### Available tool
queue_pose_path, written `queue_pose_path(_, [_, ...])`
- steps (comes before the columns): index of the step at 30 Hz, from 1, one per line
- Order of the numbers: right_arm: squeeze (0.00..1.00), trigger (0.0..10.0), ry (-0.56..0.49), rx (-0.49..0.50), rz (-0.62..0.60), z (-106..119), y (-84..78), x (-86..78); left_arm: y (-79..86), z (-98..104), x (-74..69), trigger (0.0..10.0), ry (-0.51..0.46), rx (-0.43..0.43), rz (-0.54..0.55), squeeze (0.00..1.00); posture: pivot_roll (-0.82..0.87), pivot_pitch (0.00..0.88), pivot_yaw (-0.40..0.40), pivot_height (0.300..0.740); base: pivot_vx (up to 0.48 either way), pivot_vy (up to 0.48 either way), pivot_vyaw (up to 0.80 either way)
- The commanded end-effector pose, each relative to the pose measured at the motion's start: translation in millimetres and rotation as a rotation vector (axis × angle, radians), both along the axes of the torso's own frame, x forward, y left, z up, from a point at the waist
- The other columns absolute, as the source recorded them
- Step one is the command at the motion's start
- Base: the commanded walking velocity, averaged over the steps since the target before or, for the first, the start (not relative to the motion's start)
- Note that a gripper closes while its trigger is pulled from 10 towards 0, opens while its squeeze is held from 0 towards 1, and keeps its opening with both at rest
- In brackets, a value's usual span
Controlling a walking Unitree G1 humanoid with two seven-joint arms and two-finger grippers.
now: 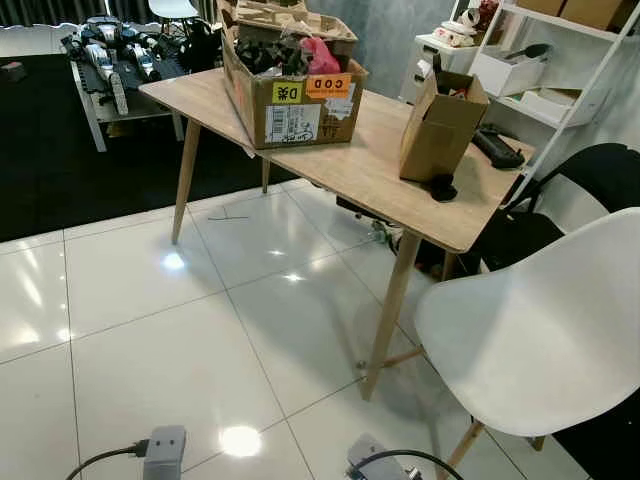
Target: Picking trash to rubbish bin
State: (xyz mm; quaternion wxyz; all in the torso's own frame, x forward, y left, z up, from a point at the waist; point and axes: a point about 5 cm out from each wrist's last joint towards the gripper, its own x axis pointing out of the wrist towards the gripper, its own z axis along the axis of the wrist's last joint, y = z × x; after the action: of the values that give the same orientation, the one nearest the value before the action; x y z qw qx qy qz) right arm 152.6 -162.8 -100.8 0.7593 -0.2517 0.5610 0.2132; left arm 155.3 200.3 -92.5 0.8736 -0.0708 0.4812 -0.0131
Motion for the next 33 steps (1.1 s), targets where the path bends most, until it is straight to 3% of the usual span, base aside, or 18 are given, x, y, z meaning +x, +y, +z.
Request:
queue_pose_path(1, [0.00,10.0,0.011,-0.004,-0.025,-1.1,-5.2,-3.8,-1.1,-1.7,-3.9,10.0,0.012,0.006,-0.015,0.00,0.15,0.032,-0.058,0.740,0.000,0.000,0.00])
queue_pose_path(9, [0.00,10.0,0.036,-0.029,-0.019,-4.3,-16.3,-15.5,1.4,-2.5,-7.6,10.0,0.008,-0.010,0.025,0.00,0.14,0.046,-0.068,0.740,0.000,0.000,0.00])
queue_pose_path(12, [0.00,10.0,0.033,-0.044,-0.017,-4.0,-21.7,-16.4,13.1,0.1,-5.7,10.0,-0.015,0.012,0.114,0.00,0.14,0.041,-0.090,0.740,0.000,0.000,0.00])
queue_pose_path(18, [0.00,10.0,0.024,-0.056,-0.009,-3.4,-23.4,-15.0,24.1,2.2,-6.3,10.0,-0.029,0.029,0.165,0.00,0.17,0.041,-0.100,0.740,0.000,0.000,0.00])
queue_pose_path(21, [0.00,10.0,0.030,-0.064,-0.003,-4.7,-25.6,-19.6,24.6,1.0,-10.3,10.0,-0.025,0.028,0.164,0.00,0.17,0.033,-0.094,0.740,0.000,0.000,0.00])
queue_pose_path(24, [0.00,10.0,0.011,-0.054,-0.049,-4.0,-26.3,-17.7,19.7,-6.2,-27.3,10.0,0.038,0.034,0.121,0.00,0.12,0.008,-0.073,0.740,0.000,0.000,0.00])
queue_pose_path(26, [0.00,10.0,0.005,-0.051,-0.058,-3.5,-26.2,-15.9,16.6,-7.8,-29.8,10.0,0.053,0.033,0.104,0.00,0.10,0.000,-0.071,0.740,0.000,0.000,0.00])
queue_pose_path(31, [0.00,10.0,-0.020,-0.057,-0.098,-0.3,-30.6,-8.4,6.2,-5.2,-15.5,10.0,0.034,0.019,0.068,0.00,0.08,0.000,-0.048,0.740,0.000,0.000,0.00])
queue_pose_path(33, [0.00,10.0,-0.044,-0.064,-0.114,3.2,-34.5,-0.1,0.5,-1.3,-2.1,10.0,0.015,0.042,-0.020,0.00,0.07,0.000,-0.021,0.740,0.000,0.000,0.00])
